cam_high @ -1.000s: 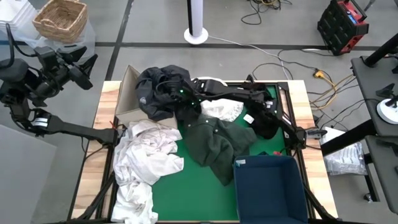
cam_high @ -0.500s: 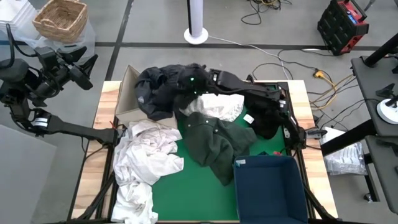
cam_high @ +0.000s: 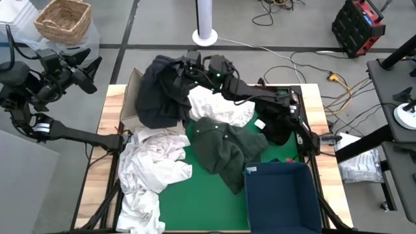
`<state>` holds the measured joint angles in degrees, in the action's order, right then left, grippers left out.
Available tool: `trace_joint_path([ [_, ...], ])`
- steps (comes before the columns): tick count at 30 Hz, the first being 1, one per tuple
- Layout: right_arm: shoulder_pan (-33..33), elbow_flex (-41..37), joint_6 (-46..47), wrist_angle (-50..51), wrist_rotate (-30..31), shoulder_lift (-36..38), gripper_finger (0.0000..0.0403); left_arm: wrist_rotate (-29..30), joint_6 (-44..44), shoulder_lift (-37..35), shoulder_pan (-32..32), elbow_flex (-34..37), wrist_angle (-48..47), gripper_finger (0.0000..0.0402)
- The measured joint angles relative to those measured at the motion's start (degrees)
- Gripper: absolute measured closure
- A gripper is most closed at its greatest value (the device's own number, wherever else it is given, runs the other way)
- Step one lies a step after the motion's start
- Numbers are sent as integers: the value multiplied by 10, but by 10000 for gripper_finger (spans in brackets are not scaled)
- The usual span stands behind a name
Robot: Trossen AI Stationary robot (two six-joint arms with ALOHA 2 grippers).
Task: Sort clothes
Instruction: Put the black cloth into the white bin
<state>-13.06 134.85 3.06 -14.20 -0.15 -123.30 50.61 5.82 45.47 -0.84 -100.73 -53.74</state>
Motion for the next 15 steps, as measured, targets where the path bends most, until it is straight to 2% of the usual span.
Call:
trace_joint_path([
  [5, -6, 0, 53, -118, -4, -50, 394, 0, -8, 0, 0, 0, 10, 143],
  [9, -7, 0, 131, -117, -5, -96, 394, 0, -9, 0, 0, 0, 11, 143],
  [15, -7, 0, 200, -84, -15, -138, 394, 0, -8, 0, 0, 0, 11, 143],
])
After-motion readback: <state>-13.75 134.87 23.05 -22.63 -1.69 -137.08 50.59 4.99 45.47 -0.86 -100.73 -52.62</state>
